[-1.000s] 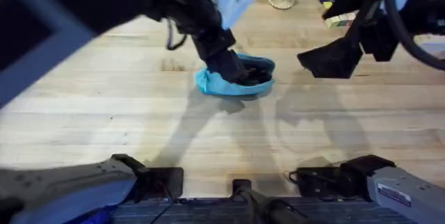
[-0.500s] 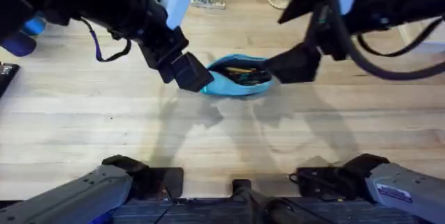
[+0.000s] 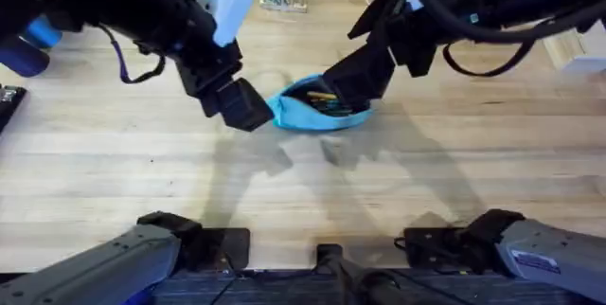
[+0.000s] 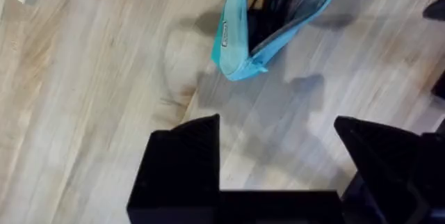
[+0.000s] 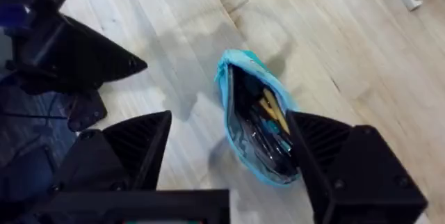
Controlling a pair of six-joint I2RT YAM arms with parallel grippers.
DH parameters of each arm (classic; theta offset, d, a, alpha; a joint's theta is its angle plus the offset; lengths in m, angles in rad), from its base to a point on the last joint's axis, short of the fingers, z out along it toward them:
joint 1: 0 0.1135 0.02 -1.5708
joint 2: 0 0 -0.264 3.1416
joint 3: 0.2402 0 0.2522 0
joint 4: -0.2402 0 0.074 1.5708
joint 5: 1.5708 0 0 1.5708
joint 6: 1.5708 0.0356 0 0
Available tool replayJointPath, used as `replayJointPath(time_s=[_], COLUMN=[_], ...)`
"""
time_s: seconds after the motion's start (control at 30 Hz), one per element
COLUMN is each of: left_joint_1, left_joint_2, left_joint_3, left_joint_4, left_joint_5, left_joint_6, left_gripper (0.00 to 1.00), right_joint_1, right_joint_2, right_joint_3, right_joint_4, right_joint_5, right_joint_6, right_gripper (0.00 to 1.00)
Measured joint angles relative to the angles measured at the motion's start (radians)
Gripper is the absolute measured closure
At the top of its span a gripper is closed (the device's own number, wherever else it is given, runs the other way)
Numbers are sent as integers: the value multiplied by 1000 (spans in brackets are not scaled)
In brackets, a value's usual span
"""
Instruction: Unzip the bag, pick up the pens from the table one at a time and place them inside, then zip the bag closed.
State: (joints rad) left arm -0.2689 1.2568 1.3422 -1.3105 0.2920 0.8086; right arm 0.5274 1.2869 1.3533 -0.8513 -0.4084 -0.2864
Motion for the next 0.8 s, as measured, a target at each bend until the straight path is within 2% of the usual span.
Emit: replayJointPath(time_s=[0.13,0.23,0.37,0.47,0.7,0.8], left_joint_1=[77,154,250,313,431,463], left_joint_2=[0,0,0,0,0,0], left_joint_3=[-1,-21,-104,-188,-361,-413], left_joint_4=[-3,0,23,94,285,312], left_joint_5=[42,95,178,231,352,421], left_joint_6=[110,197,328,409,482,512], left_gripper=[5,5,6,5,5,5], right_joint_1=[0,0,0,0,8,35], right_joint_2=[0,0,0,0,0,0], right_joint_3=[0,0,0,0,0,0], right_joint_4=[2,3,14,52,90,90], right_joint_5=[0,0,0,0,0,0], right_joint_6=[42,70,95,141,263,284], right_gripper=[4,4,4,4,4,4])
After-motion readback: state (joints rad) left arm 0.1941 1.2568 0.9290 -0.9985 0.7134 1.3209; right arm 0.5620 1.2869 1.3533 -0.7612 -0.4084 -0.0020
